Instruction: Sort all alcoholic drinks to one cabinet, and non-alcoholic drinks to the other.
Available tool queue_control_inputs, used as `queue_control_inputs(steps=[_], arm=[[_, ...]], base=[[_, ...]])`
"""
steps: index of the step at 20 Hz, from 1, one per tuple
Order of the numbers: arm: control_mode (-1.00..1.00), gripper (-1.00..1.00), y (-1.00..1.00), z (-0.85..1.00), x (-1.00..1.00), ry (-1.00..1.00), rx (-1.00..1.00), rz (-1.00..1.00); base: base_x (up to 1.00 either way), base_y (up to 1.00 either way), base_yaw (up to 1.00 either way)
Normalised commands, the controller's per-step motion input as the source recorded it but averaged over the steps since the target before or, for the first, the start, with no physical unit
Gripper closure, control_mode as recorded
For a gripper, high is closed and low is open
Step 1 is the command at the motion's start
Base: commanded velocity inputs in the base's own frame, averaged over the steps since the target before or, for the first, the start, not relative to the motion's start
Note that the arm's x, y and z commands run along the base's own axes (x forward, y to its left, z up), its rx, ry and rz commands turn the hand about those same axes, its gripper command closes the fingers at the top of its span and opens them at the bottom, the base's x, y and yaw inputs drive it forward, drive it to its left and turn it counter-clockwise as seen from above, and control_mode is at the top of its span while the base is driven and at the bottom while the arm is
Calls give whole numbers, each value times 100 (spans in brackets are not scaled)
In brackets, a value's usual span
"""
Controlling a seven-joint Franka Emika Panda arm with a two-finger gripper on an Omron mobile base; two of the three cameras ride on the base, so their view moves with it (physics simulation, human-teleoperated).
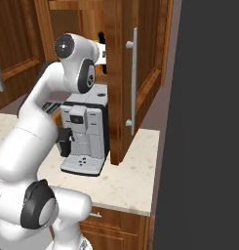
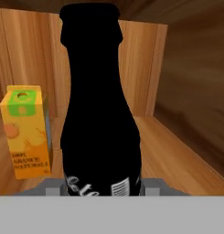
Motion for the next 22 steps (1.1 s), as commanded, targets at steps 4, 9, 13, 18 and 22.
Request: queue_control_inputs(steps=[4,9,13,18,22], arm=[[-100,100,-16,-25,50,0,3,0],[-100,100,-13,-27,38,0,2,0],[-100,100,-9,-22,36,0,1,0],[-100,100,-2,-8,41,0,0,0],[-100,100,-2,-4,39,0,0,0]], base=[[0,0,0],[0,0,0],[0,0,0],[0,0,0],[0,0,0]])
